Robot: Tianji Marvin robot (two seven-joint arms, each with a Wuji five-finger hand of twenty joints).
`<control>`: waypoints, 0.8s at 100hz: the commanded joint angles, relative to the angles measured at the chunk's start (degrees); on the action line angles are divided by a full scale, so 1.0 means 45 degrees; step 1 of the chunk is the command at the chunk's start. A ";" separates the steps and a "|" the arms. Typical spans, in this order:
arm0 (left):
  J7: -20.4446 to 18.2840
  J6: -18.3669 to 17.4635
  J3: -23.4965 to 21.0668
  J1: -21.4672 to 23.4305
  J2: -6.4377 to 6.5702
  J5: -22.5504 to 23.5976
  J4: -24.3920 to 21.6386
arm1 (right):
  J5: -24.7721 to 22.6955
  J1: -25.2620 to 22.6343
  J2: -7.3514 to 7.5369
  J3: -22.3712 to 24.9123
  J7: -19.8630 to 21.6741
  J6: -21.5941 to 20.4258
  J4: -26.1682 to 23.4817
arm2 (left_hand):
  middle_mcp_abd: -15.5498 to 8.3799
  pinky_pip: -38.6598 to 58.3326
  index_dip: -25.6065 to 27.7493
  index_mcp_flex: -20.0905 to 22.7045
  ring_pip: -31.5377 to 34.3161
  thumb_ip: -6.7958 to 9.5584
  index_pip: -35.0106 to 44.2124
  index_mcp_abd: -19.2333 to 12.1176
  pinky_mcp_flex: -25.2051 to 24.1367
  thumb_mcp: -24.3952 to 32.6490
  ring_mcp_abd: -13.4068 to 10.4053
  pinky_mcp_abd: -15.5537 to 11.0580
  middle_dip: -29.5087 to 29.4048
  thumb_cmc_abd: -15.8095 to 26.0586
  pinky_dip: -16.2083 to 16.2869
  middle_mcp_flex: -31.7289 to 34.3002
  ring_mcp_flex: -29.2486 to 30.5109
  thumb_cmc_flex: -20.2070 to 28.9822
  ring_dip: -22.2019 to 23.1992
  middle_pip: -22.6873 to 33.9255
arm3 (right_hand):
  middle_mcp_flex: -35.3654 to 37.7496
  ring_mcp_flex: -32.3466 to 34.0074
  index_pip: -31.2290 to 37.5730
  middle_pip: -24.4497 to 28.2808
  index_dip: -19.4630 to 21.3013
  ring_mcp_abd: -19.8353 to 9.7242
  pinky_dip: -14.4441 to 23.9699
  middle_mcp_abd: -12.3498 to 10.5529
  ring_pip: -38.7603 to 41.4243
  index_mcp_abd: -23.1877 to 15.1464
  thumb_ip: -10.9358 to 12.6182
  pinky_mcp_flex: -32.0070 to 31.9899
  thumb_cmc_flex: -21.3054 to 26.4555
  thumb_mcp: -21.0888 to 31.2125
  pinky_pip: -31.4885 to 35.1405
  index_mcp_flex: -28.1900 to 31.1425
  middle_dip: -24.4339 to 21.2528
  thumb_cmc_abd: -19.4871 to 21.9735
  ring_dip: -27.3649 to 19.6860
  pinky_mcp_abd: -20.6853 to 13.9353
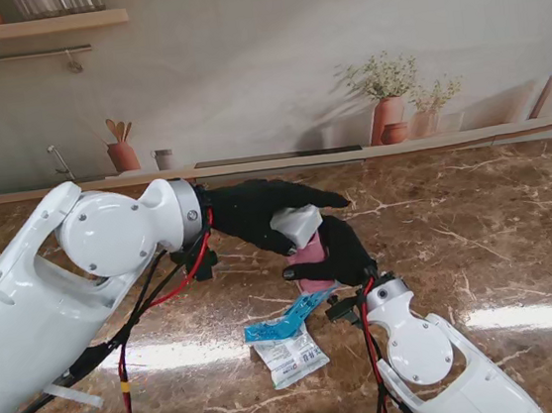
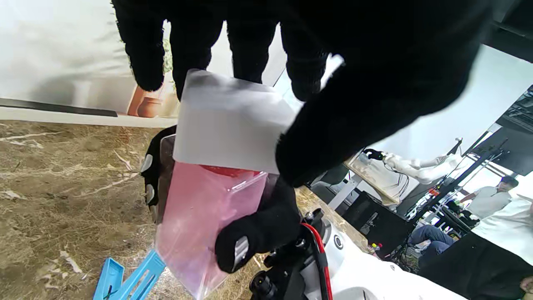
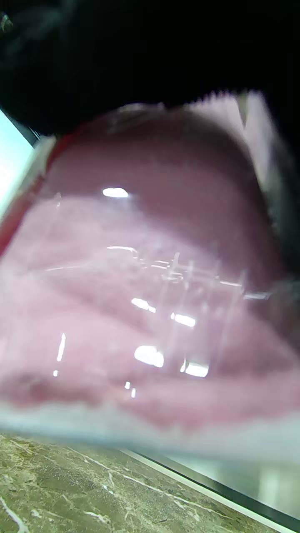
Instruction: Fill the seasoning bottle
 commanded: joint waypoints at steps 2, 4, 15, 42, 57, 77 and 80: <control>0.0308 -0.0170 -0.0083 0.0189 -0.0017 0.0795 0.0000 | 0.0104 0.0024 -0.0067 0.0074 0.0121 0.0087 -0.0135 | -0.0146 -0.1262 -0.0387 -0.1007 -0.0045 0.0315 0.2567 -0.0076 -0.0404 -0.1389 -0.0275 -0.0213 -0.0437 -0.0837 0.0940 -0.0988 -0.0622 -0.1506 -0.0252 -0.0696 | 0.0886 0.1498 0.2611 0.1208 0.1166 -0.1211 0.0189 -0.1741 0.1969 -0.3908 0.0691 0.0056 0.3354 0.3655 0.0531 0.1934 0.0578 0.5328 0.0663 -0.0035; 0.0393 -0.0208 -0.0133 0.0244 -0.0036 0.0834 -0.0007 | 0.0102 0.0027 -0.0067 0.0072 0.0123 0.0085 -0.0132 | -0.0076 -0.1497 -0.0361 -0.1059 -0.0053 0.0331 0.2484 0.0009 -0.0390 -0.1958 -0.0186 -0.0171 -0.0498 -0.0900 0.1232 -0.1050 -0.0681 -0.1922 -0.0280 -0.0774 | 0.0887 0.1498 0.2611 0.1207 0.1167 -0.1211 0.0189 -0.1741 0.1970 -0.3903 0.0691 0.0056 0.3353 0.3655 0.0531 0.1934 0.0578 0.5325 0.0663 -0.0035; 0.1313 -0.0043 -0.0431 0.0751 -0.0235 0.0737 -0.0092 | 0.0061 0.0039 -0.0059 0.0067 0.0138 0.0076 -0.0111 | 0.0127 -0.1762 0.0019 -0.0808 0.0089 0.0455 0.2300 0.0611 -0.0399 -0.5680 0.0189 0.0166 -0.0140 0.0054 0.1862 -0.0939 -0.0500 -0.2890 -0.0250 -0.0476 | 0.0877 0.1497 0.2617 0.1202 0.1174 -0.1210 0.0189 -0.1751 0.1971 -0.3908 0.0692 0.0056 0.3359 0.3664 0.0531 0.1952 0.0577 0.5326 0.0662 -0.0035; 0.2744 0.2005 -0.0261 0.1294 -0.0525 0.2322 -0.0742 | -0.0321 0.0072 -0.0043 0.0075 0.0055 0.0131 -0.0074 | 0.1590 0.2862 0.0990 0.1128 0.2404 0.1254 0.2740 0.3014 0.1148 -1.1718 0.1535 0.2153 0.1919 0.3825 0.3025 0.1960 0.3086 -0.3534 0.2202 0.0752 | 0.0877 0.1491 0.2641 0.1207 0.1207 -0.1201 0.0190 -0.1742 0.1973 -0.3906 0.0691 0.0056 0.3373 0.3675 0.0530 0.1988 0.0584 0.5327 0.0660 -0.0035; 0.2514 0.3055 0.0211 0.1086 -0.0447 0.3453 -0.1075 | -0.0589 0.0113 -0.0031 0.0045 0.0001 0.0169 -0.0060 | 0.1611 0.6056 0.1410 0.0889 0.3874 0.1312 0.2743 0.2860 0.1778 -1.1742 0.1879 0.2511 0.3659 0.4077 0.2088 0.2977 0.4469 -0.3877 0.4263 0.1615 | 0.0868 0.1491 0.2631 0.1202 0.1219 -0.1201 0.0191 -0.1748 0.1974 -0.3909 0.0687 0.0056 0.3373 0.3665 0.0530 0.1986 0.0582 0.5332 0.0659 -0.0035; 0.2166 0.3455 0.0614 0.0769 -0.0370 0.3503 -0.1122 | -0.0987 0.0160 -0.0012 0.0015 -0.0082 0.0230 -0.0052 | 0.0853 0.6873 0.1408 0.1356 0.4773 0.1397 0.2781 0.2914 0.1666 -1.1673 0.1876 0.3046 0.6031 0.3822 0.1499 0.5769 0.5147 -0.3291 0.5256 0.3751 | 0.0879 0.1486 0.2621 0.1206 0.1229 -0.1202 0.0191 -0.1748 0.1970 -0.3910 0.0687 0.0056 0.3368 0.3667 0.0530 0.1984 0.0583 0.5329 0.0656 -0.0035; 0.2079 0.3403 0.0652 0.0723 -0.0353 0.3547 -0.1119 | -0.0996 0.0163 -0.0012 0.0012 -0.0085 0.0237 -0.0049 | 0.0589 0.6856 0.1378 0.1351 0.4738 0.1447 0.2766 0.2905 0.1572 -1.1579 0.1779 0.3109 0.6270 0.3672 0.1458 0.5869 0.5108 -0.2793 0.5262 0.3950 | 0.0884 0.1487 0.2619 0.1209 0.1230 -0.1195 0.0191 -0.1750 0.1969 -0.3911 0.0687 0.0055 0.3369 0.3669 0.0529 0.1984 0.0584 0.5326 0.0655 -0.0035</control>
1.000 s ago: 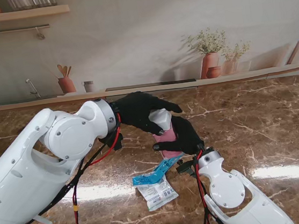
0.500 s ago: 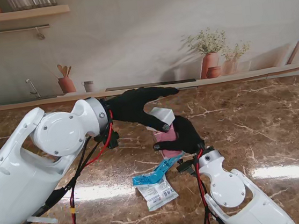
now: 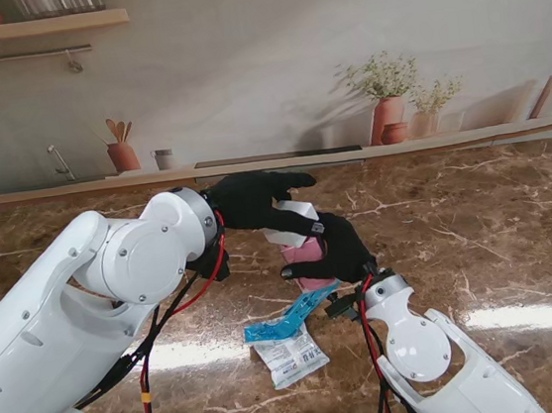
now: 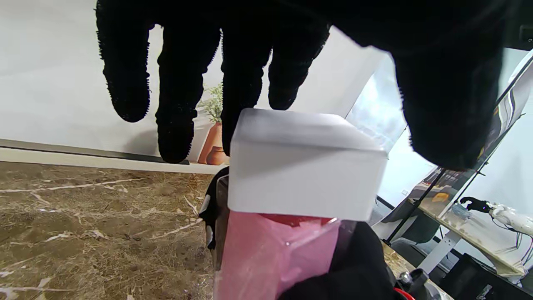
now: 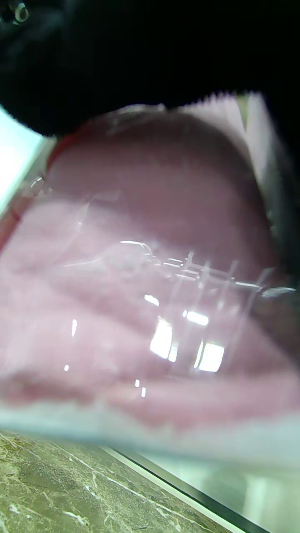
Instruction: Fill the seasoning bottle
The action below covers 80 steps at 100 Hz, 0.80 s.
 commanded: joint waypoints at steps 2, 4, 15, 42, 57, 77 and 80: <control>-0.0155 -0.0108 0.0089 -0.0104 0.0024 0.0194 -0.0049 | 0.0049 0.0000 -0.0026 -0.0007 0.0117 0.0075 -0.0056 | -0.0813 0.0381 -0.0062 0.0120 0.0223 0.0519 0.2174 0.0018 -0.0330 -0.0060 -0.0036 0.0435 0.0724 -0.0261 -0.0261 0.0741 0.0396 0.0866 0.0244 0.0944 | 0.0881 0.1486 0.2619 0.1207 0.1231 -0.1198 0.0191 -0.1757 0.1906 -0.3962 0.0689 0.0054 0.3374 0.3674 0.0529 0.1985 0.0582 0.5303 0.0653 -0.0036; -0.0235 -0.0152 0.0094 -0.0132 0.0041 0.0167 -0.0050 | 0.0064 -0.0004 -0.0028 -0.0007 0.0119 0.0080 -0.0061 | -0.0903 0.0311 -0.0084 0.0070 0.0141 0.0565 0.2151 -0.0014 -0.0433 0.0080 -0.0115 0.0409 0.0753 -0.0353 -0.0296 0.0672 0.0278 0.1308 0.0216 0.0920 | 0.0879 0.1485 0.2617 0.1206 0.1231 -0.1201 0.0191 -0.1755 0.1905 -0.3960 0.0689 0.0054 0.3373 0.3673 0.0528 0.1984 0.0582 0.5309 0.0653 -0.0036; -0.0606 -0.0767 -0.0023 -0.0168 0.0116 0.0038 -0.0054 | 0.0101 -0.0035 -0.0033 0.0015 0.0106 0.0112 -0.0087 | -0.1631 -0.0662 -0.0304 -0.0131 -0.1021 0.0023 0.2148 -0.0570 -0.1059 0.8033 -0.0809 -0.0175 0.0047 -0.2379 -0.0403 0.0196 -0.0759 0.1394 -0.0586 0.0134 | 0.0888 0.1485 0.2614 0.1210 0.1235 -0.1219 0.0191 -0.1754 0.1904 -0.3954 0.0688 0.0052 0.3374 0.3669 0.0527 0.1986 0.0583 0.5308 0.0652 -0.0036; -0.2433 -0.2506 -0.0631 -0.0564 0.0503 -0.1972 0.0229 | 0.0296 -0.0071 -0.0050 0.0062 0.0113 0.0156 -0.0140 | -0.2225 -0.7589 -0.0959 -0.2090 -0.4406 -0.0349 0.1560 -0.2691 -0.2061 1.2173 -0.2514 -0.3266 -0.4549 -0.2958 -0.1033 -0.5053 -0.5201 0.3471 -0.4249 -0.3389 | 0.0869 0.1475 0.2597 0.1210 0.1233 -0.1194 0.0190 -0.1743 0.1913 -0.3955 0.0690 0.0046 0.3381 0.3667 0.0522 0.1976 0.0590 0.5314 0.0660 -0.0032; -0.2505 -0.2531 -0.0979 -0.0405 0.0531 -0.2322 0.0327 | 0.0312 -0.0053 -0.0051 0.0039 0.0123 0.0155 -0.0132 | -0.1480 -0.9424 -0.1512 -0.2985 -0.5270 -0.0342 -0.0301 -0.1912 -0.1742 0.7692 -0.2320 -0.3160 -0.6289 -0.3760 -0.2968 -0.7009 -0.6932 0.1378 -0.5467 -0.5462 | 0.0885 0.1481 0.2603 0.1215 0.1235 -0.1206 0.0191 -0.1752 0.1917 -0.3942 0.0691 0.0046 0.3384 0.3672 0.0521 0.1997 0.0588 0.5312 0.0660 -0.0032; -0.1171 -0.1699 -0.1262 0.0368 0.0268 -0.1514 0.0045 | 0.0300 -0.0034 -0.0044 0.0032 0.0147 0.0154 -0.0130 | -0.0510 -0.8190 0.0068 -0.2990 -0.4343 0.0394 0.0327 0.0228 -0.2219 0.0632 -0.1268 -0.2153 -0.4194 -0.0858 -0.0311 -0.6876 -0.5732 0.0639 -0.4770 -0.4911 | 0.0886 0.1480 0.2603 0.1216 0.1236 -0.1209 0.0191 -0.1752 0.1915 -0.3952 0.0690 0.0046 0.3386 0.3679 0.0521 0.2003 0.0588 0.5309 0.0658 -0.0032; -0.1003 -0.1320 -0.1211 0.0444 0.0242 -0.1294 -0.0054 | 0.0294 -0.0032 -0.0041 0.0033 0.0153 0.0160 -0.0136 | -0.0343 -0.7822 0.0203 -0.2864 -0.4057 0.0430 0.0546 0.0387 -0.2210 0.0259 -0.1064 -0.2009 -0.3828 -0.0723 0.0147 -0.6701 -0.5389 0.0590 -0.4474 -0.4541 | 0.0884 0.1481 0.2606 0.1215 0.1238 -0.1205 0.0191 -0.1755 0.1915 -0.3950 0.0689 0.0046 0.3386 0.3678 0.0521 0.2012 0.0587 0.5307 0.0657 -0.0032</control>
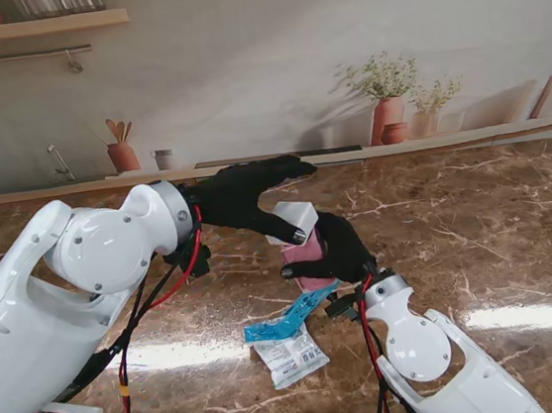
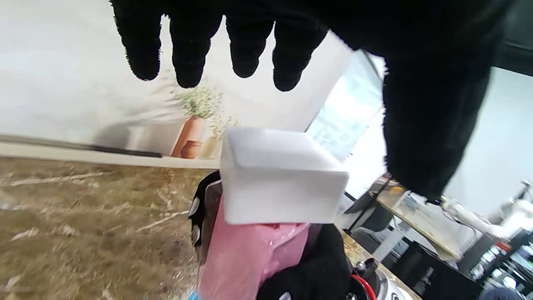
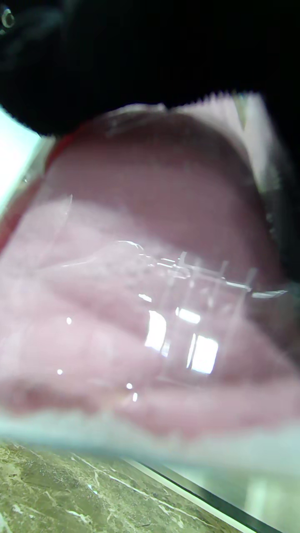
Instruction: Fill the seasoning bottle
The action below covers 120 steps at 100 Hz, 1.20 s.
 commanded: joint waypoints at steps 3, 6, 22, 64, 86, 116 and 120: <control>-0.0151 0.0794 0.0235 0.0083 -0.0078 0.0609 -0.0292 | 0.0056 -0.0008 -0.0039 0.0040 0.0147 0.0062 -0.0087 | 0.0573 0.0935 0.0452 -0.0235 0.0825 0.0469 0.0510 0.0556 -0.0087 -0.1366 0.0739 0.0580 0.0955 0.0908 0.1314 0.0216 0.1076 -0.0662 0.0817 0.0795 | 0.0864 0.1481 0.2624 0.1215 0.1194 -0.1203 0.0192 -0.1736 0.1843 -0.3955 0.0688 0.0047 0.3380 0.3674 0.0521 0.1939 0.0587 0.5335 0.0646 -0.0032; -0.0071 0.0993 0.0296 0.0108 -0.0091 0.0842 -0.0349 | 0.0036 -0.0003 -0.0038 0.0037 0.0145 0.0065 -0.0088 | 0.0772 0.1440 0.0539 -0.0042 0.1120 0.0454 0.0708 0.0631 0.0153 -0.1556 0.0899 0.0856 0.1236 0.1251 0.1571 0.0566 0.1530 -0.0995 0.1205 0.1100 | 0.0864 0.1482 0.2623 0.1215 0.1194 -0.1202 0.0192 -0.1736 0.1842 -0.3955 0.0688 0.0047 0.3383 0.3674 0.0521 0.1938 0.0587 0.5333 0.0646 -0.0032; 0.0260 0.2570 0.0892 0.0070 -0.0115 0.1775 -0.0690 | -0.0041 0.0035 -0.0030 0.0003 0.0154 0.0082 -0.0064 | 0.1314 0.6221 0.1501 0.1133 0.3175 0.0378 0.2101 0.0505 0.1265 -0.1693 0.1747 0.1916 0.3067 0.1661 0.2138 0.3256 0.4206 -0.1850 0.4029 0.2973 | 0.0854 0.1486 0.2617 0.1211 0.1195 -0.1200 0.0192 -0.1724 0.1841 -0.3956 0.0689 0.0047 0.3384 0.3679 0.0520 0.1927 0.0586 0.5326 0.0644 -0.0032; 0.0073 0.3517 0.2026 -0.0529 -0.0021 0.2162 -0.0733 | -0.0178 0.0087 -0.0025 -0.0070 0.0151 0.0183 -0.0024 | 0.0538 0.9824 0.1471 0.2487 0.5385 0.0502 0.3307 0.0383 0.1990 0.4234 0.1672 0.2778 0.5296 0.0188 0.0771 0.6811 0.6323 0.0740 0.5741 0.5826 | 0.0862 0.1485 0.2613 0.1215 0.1196 -0.1200 0.0192 -0.1735 0.1840 -0.3953 0.0688 0.0042 0.3384 0.3678 0.0517 0.1916 0.0587 0.5328 0.0644 -0.0033; -0.0465 0.2099 0.1608 -0.0396 0.0030 0.2040 -0.0818 | -0.0122 0.0086 -0.0030 -0.0086 0.0162 0.0222 -0.0026 | -0.0555 0.7258 0.0990 0.1349 0.2941 -0.0762 0.2529 -0.0666 0.0249 1.2937 0.0656 0.1712 0.2774 -0.1227 0.0288 0.4903 0.4071 0.2050 0.4101 0.3287 | 0.0868 0.1475 0.2619 0.1217 0.1200 -0.1211 0.0192 -0.1736 0.1836 -0.3944 0.0688 0.0042 0.3384 0.3676 0.0516 0.1926 0.0586 0.5341 0.0643 -0.0032; -0.1643 0.0200 0.0450 -0.0429 0.0257 0.0051 -0.0521 | -0.0055 0.0022 -0.0023 -0.0005 0.0185 0.0237 -0.0110 | -0.0453 -0.0355 -0.1123 -0.0579 -0.0218 -0.0285 -0.0553 -0.2125 -0.0115 0.7400 -0.0048 -0.0023 -0.1118 -0.2190 0.0051 -0.0362 -0.0241 0.0957 -0.0010 -0.0282 | 0.0865 0.1482 0.2619 0.1222 0.1207 -0.1216 0.0193 -0.1733 0.1840 -0.3948 0.0688 0.0042 0.3391 0.3694 0.0516 0.1937 0.0593 0.5329 0.0645 -0.0032; -0.1464 0.0198 0.0358 -0.0267 0.0212 0.0259 -0.0561 | -0.0053 0.0021 -0.0023 -0.0002 0.0185 0.0228 -0.0114 | -0.0299 -0.0260 -0.1425 -0.0588 -0.0099 -0.0130 -0.0561 -0.1788 -0.0168 0.5027 0.0145 0.0139 -0.1095 -0.1696 0.0067 -0.0362 -0.0163 0.0243 0.0015 -0.0296 | 0.0869 0.1476 0.2616 0.1224 0.1207 -0.1203 0.0193 -0.1737 0.1839 -0.3948 0.0689 0.0042 0.3396 0.3699 0.0516 0.1932 0.0594 0.5323 0.0646 -0.0032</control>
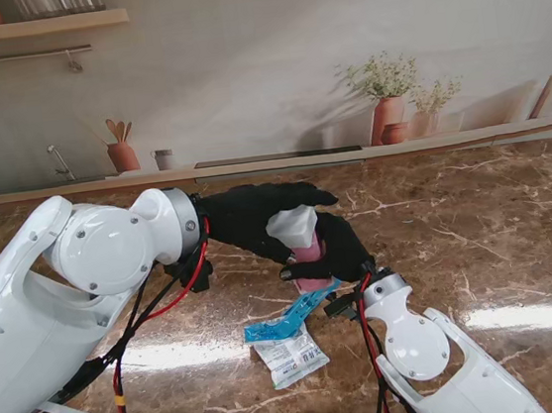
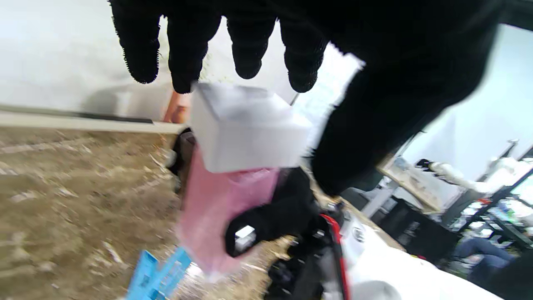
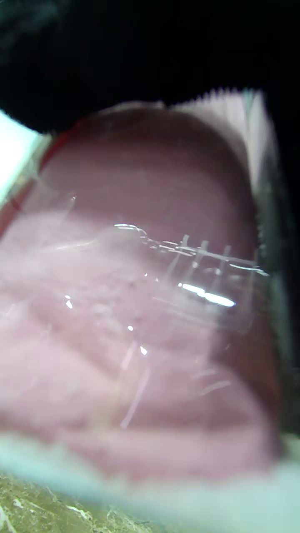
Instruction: Fill the seasoning bottle
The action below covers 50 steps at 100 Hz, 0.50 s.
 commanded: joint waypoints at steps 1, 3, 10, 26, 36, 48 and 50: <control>0.0349 0.0072 -0.0164 0.0331 -0.0068 0.0532 -0.0114 | 0.0086 -0.0048 -0.0040 0.0047 0.0143 0.0050 -0.0108 | 0.0218 -0.0499 -0.0427 -0.0598 -0.0103 0.0578 -0.0666 0.0500 -0.0193 -0.3222 -0.0129 0.0099 -0.0057 0.0268 -0.0006 -0.0500 -0.0449 -0.0985 -0.0176 -0.0341 | 0.0834 0.1477 0.2607 0.1224 0.0831 -0.1083 0.0193 -0.1502 0.1965 -0.3648 0.0688 0.0045 0.3390 0.3702 0.0516 0.1857 0.0594 0.5715 0.0646 -0.0035; 0.0556 0.0118 -0.0203 0.0444 -0.0108 0.0632 -0.0136 | 0.0083 -0.0046 -0.0039 0.0047 0.0144 0.0045 -0.0105 | 0.0283 -0.0375 -0.0238 -0.0603 -0.0034 0.0681 -0.0601 0.0658 -0.0248 -0.4230 -0.0038 0.0218 0.0168 0.0585 0.0222 -0.0470 -0.0319 -0.1095 -0.0132 -0.0330 | 0.0836 0.1478 0.2607 0.1225 0.0831 -0.1077 0.0193 -0.1505 0.1965 -0.3649 0.0687 0.0045 0.3387 0.3703 0.0516 0.1858 0.0594 0.5719 0.0646 -0.0035; 0.1138 0.0654 -0.0207 0.0700 -0.0217 0.0768 -0.0245 | 0.0081 -0.0038 -0.0036 0.0044 0.0156 0.0037 -0.0094 | 0.0486 0.0006 0.0899 -0.0629 0.0308 0.1025 -0.0441 0.1075 -0.0389 -0.7400 0.0220 0.0549 0.1258 0.1826 0.1375 -0.0320 0.0256 -0.0947 0.0268 0.0159 | 0.0835 0.1484 0.2613 0.1224 0.0835 -0.1085 0.0193 -0.1505 0.1965 -0.3644 0.0687 0.0045 0.3390 0.3707 0.0516 0.1871 0.0594 0.5716 0.0646 -0.0035; 0.1527 0.1570 0.0083 0.0807 -0.0281 0.1710 -0.0470 | 0.0075 -0.0051 -0.0032 0.0064 0.0161 0.0045 -0.0101 | 0.1450 0.2689 0.1850 0.0481 0.1694 0.1130 0.0989 0.2794 0.0430 -0.9135 0.0854 0.1635 0.2368 0.2645 0.2284 0.1213 0.2426 -0.1710 0.1894 0.1487 | 0.0835 0.1493 0.2607 0.1225 0.0835 -0.1082 0.0193 -0.1499 0.1973 -0.3646 0.0684 0.0044 0.3391 0.3703 0.0516 0.1867 0.0595 0.5724 0.0652 -0.0033; 0.1611 0.1995 0.0309 0.0817 -0.0295 0.2463 -0.0553 | 0.0094 -0.0079 -0.0021 0.0107 0.0199 0.0050 -0.0128 | 0.1729 0.5444 0.1870 0.2278 0.2740 0.0987 0.1771 0.3465 0.1307 -0.9242 0.1012 0.2545 0.3155 0.2547 0.1898 0.2844 0.4051 -0.2109 0.3127 0.2453 | 0.0835 0.1494 0.2606 0.1224 0.0837 -0.1076 0.0198 -0.1502 0.1984 -0.3646 0.0683 0.0048 0.3387 0.3704 0.0526 0.1866 0.0593 0.5727 0.0658 -0.0023; 0.1448 0.3090 0.0649 0.0679 -0.0210 0.2947 -0.0681 | 0.0074 -0.0102 -0.0001 0.0140 0.0254 0.0088 -0.0152 | 0.2206 0.7820 0.1946 0.3467 0.3833 0.0849 0.2400 0.3725 0.1780 -0.9377 0.1716 0.3221 0.4014 0.2968 0.1014 0.4418 0.5432 -0.2816 0.4180 0.3502 | 0.0860 0.1528 0.2607 0.1246 0.0836 -0.1082 0.0211 -0.1482 0.2032 -0.3635 0.0685 0.0062 0.3395 0.3709 0.0551 0.1868 0.0608 0.5730 0.0683 -0.0017; 0.1376 0.3504 0.0787 0.0606 -0.0165 0.3001 -0.0748 | 0.0039 -0.0100 0.0002 0.0139 0.0252 0.0098 -0.0149 | 0.2407 0.8108 0.1999 0.3527 0.3898 0.0840 0.2484 0.3808 0.1720 -0.9370 0.1927 0.3358 0.4151 0.3127 0.0817 0.4624 0.5541 -0.2993 0.4185 0.3595 | 0.0855 0.1525 0.2607 0.1256 0.0837 -0.1083 0.0214 -0.1447 0.2054 -0.3630 0.0683 0.0056 0.3391 0.3704 0.0555 0.1870 0.0620 0.5738 0.0698 -0.0021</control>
